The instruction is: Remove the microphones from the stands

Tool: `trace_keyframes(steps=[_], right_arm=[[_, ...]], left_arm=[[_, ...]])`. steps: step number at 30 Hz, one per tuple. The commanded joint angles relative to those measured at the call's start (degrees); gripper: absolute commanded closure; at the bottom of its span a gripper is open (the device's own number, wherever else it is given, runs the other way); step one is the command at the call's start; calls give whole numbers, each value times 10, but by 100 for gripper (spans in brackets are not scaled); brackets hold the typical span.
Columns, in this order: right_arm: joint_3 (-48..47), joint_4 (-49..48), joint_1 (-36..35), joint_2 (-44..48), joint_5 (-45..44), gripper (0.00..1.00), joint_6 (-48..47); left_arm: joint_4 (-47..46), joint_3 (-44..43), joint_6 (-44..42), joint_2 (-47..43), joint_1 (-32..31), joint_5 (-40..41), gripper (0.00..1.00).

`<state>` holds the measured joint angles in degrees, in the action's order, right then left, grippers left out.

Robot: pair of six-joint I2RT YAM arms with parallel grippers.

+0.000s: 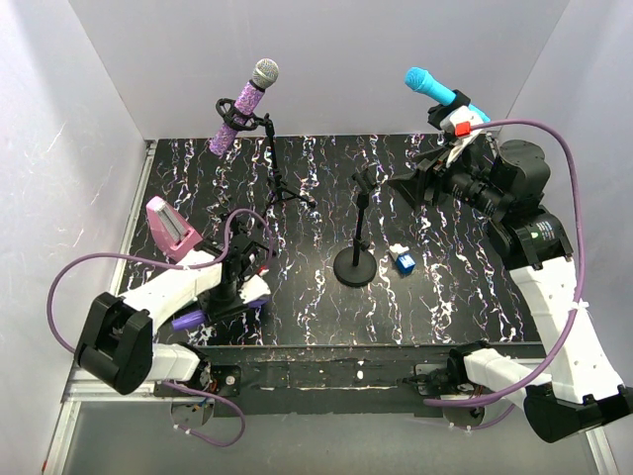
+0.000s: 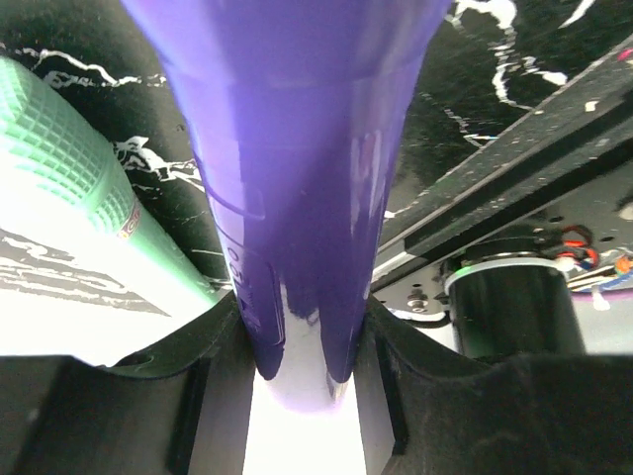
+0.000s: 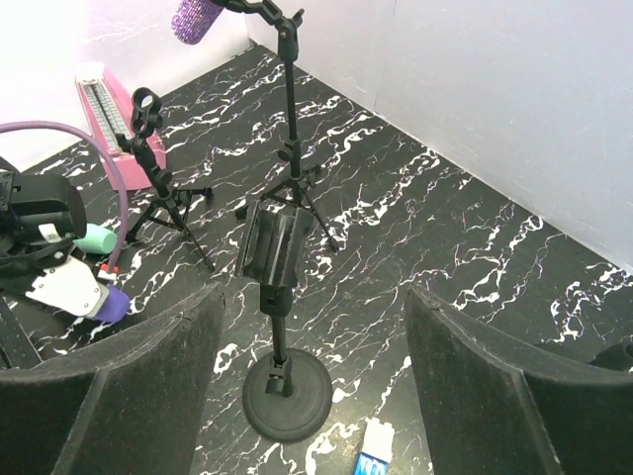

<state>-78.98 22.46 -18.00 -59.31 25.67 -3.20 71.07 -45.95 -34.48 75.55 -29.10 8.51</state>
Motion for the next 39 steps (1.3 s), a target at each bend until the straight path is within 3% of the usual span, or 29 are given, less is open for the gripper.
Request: trace_keyframes(steps=[1,6,9,16,21,24,27,31,34,37,39], right_arm=[[-22,-7,2,9,0,21,-2],[-16,-10,2,11,0,21,-1],[-14,-8,3,14,-1,21,-3],[-9,5,3,21,-4,20,-8],[-43,79,7,9,-5,20,13],[-90,178,34,-12,29,20,28],[-68,210,78,-8,63,20,78],[27,161,132,5,102,20,108],[100,105,139,10,153,19,75],[155,61,137,2,175,14,80],[175,47,134,-11,182,13,79]], left_arm=[[-31,22,-10,5,9,74,86],[-21,14,-28,50,12,68,50],[-14,3,-25,69,12,50,39],[-2,-12,-26,75,12,31,39],[65,-90,-23,51,2,-10,33],[136,-178,-37,35,-17,-112,30],[164,-292,-69,21,-45,-217,26],[82,-408,-65,42,-72,-292,21],[-10,-462,-53,71,-75,-364,20],[-149,-448,-59,65,-75,-394,17],[-263,-404,-18,52,-75,-383,16]])
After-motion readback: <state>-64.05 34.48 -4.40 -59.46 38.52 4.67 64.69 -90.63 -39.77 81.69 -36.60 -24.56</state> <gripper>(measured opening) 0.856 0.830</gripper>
